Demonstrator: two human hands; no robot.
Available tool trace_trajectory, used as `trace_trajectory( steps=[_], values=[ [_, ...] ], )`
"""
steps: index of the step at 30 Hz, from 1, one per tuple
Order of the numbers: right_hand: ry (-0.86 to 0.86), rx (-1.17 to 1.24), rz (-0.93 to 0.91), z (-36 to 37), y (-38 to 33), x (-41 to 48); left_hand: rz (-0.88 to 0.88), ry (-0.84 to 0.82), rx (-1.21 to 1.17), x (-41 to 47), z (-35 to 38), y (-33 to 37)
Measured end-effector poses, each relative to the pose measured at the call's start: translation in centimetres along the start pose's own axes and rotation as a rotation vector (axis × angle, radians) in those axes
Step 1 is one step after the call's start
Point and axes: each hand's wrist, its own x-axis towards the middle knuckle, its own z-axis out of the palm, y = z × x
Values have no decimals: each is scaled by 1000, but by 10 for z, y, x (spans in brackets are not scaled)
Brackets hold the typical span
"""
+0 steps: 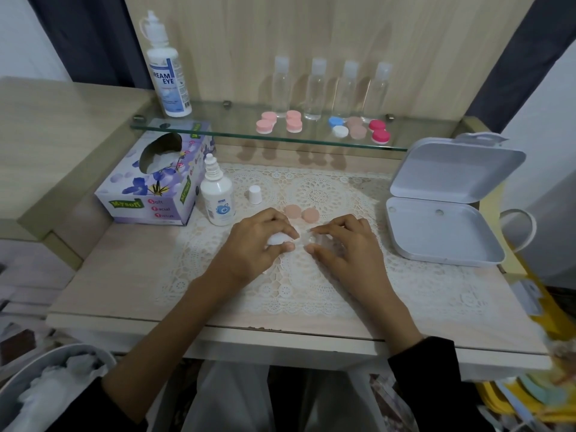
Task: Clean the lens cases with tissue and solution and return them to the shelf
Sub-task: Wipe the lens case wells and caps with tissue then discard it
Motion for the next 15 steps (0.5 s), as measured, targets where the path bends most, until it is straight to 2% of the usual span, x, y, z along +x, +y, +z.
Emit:
trace_trajectory(
  steps=[7, 12, 15],
  values=[
    [3, -4, -12, 1, 1, 0, 172, -92, 268, 3, -4, 10],
    [5, -18, -17, 1, 0, 0, 123, -187, 360, 17, -9, 16],
    [4, -11, -7, 0, -1, 0, 122, -179, 335, 19, -10, 17]
  ],
)
